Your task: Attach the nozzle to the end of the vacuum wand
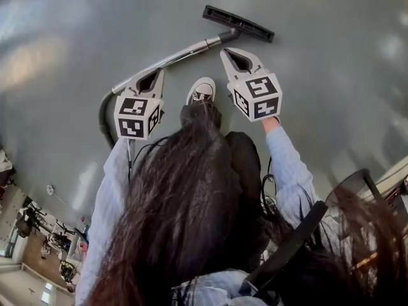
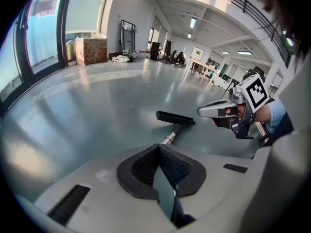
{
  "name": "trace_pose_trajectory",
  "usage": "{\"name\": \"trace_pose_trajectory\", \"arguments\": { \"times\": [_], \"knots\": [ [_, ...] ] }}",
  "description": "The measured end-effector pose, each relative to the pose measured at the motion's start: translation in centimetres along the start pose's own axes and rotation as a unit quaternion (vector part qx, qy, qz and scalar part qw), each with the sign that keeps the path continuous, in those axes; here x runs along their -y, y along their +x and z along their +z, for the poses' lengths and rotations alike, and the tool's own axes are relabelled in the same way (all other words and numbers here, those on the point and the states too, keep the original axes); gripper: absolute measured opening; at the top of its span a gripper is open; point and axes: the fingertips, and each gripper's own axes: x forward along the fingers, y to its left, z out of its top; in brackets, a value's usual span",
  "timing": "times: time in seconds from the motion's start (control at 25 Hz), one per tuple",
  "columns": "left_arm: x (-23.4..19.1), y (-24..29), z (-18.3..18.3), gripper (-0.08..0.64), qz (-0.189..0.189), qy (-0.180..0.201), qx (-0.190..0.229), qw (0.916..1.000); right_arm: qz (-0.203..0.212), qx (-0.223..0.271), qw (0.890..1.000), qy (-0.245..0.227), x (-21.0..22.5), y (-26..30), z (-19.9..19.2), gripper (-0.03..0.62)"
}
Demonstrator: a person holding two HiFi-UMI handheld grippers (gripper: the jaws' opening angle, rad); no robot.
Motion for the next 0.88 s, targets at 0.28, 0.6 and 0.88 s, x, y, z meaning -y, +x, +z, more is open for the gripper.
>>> {"name": "trace_pose_trajectory", "arguments": {
  "times": [0.28,0.6,0.88],
  "knots": [
    [2.1,-9.0,3.1,0.005,0.019,-0.039,0.005,0.9991,0.007,-0.017,0.999,0.031,-5.6,-7.1,4.1,0.006],
    [9.2,-21.4,12.6,0.005,0.002,-0.088,0.053,0.9947,-0.003,0.0,1.0,0.028,-11.2,-21.3,13.7,0.006],
    [17.0,-32.6,18.4,0.005,-0.014,-0.108,0.118,0.987,-0.009,0.032,0.999,0.024,-17.8,-33.4,19.9,0.006]
  ]
}}
